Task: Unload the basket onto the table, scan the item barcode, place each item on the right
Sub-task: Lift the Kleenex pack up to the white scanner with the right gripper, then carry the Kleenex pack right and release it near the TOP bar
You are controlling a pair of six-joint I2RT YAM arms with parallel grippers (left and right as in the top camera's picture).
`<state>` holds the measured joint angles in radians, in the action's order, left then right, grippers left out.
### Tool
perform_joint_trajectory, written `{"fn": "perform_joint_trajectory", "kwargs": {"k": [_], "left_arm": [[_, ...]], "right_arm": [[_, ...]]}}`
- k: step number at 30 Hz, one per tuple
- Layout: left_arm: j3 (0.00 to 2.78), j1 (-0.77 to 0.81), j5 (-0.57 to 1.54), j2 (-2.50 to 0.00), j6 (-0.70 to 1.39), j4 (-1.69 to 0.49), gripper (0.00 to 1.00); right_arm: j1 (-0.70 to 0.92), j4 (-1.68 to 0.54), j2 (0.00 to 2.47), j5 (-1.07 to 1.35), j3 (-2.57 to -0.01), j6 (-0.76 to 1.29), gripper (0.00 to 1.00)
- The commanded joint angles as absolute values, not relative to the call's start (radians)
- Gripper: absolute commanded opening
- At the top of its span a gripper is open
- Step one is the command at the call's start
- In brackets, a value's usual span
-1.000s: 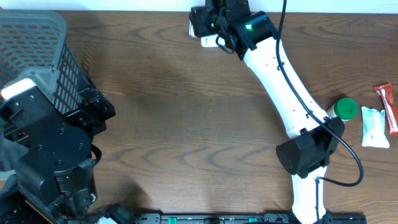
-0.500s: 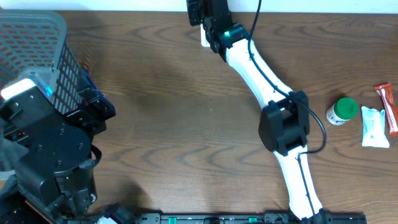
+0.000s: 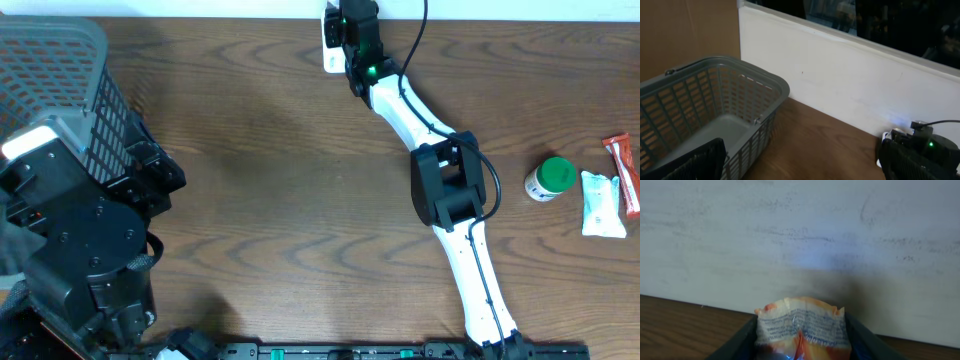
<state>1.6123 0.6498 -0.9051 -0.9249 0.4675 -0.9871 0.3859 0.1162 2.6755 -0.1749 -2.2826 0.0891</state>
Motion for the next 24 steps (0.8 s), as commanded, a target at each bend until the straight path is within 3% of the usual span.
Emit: {"fn": "perform_joint_trajectory", "kwargs": {"k": [1, 9, 16, 24], "left_arm": [[1.612, 0.646, -0.929, -0.927, 0.468, -0.987, 0.98], [1.612, 0.646, -0.929, -0.927, 0.468, -0.987, 0.98], [1.612, 0.646, -0.929, -0.927, 0.468, -0.987, 0.98], [1.612, 0.646, -0.929, -0.927, 0.468, -0.987, 0.98]], "right_arm": [[0.368, 0.062, 2.668, -0.186, -2.3, 0.081, 0.43], [0.346, -0.34, 2.431, -0.186, -2.31, 0.081, 0.29], [0.274, -0.824, 2.195, -0.265, -2.31, 0.081, 0.29], [0.076, -1.143, 2.183, -0.336, -2.301, 0.081, 0.29]]}}
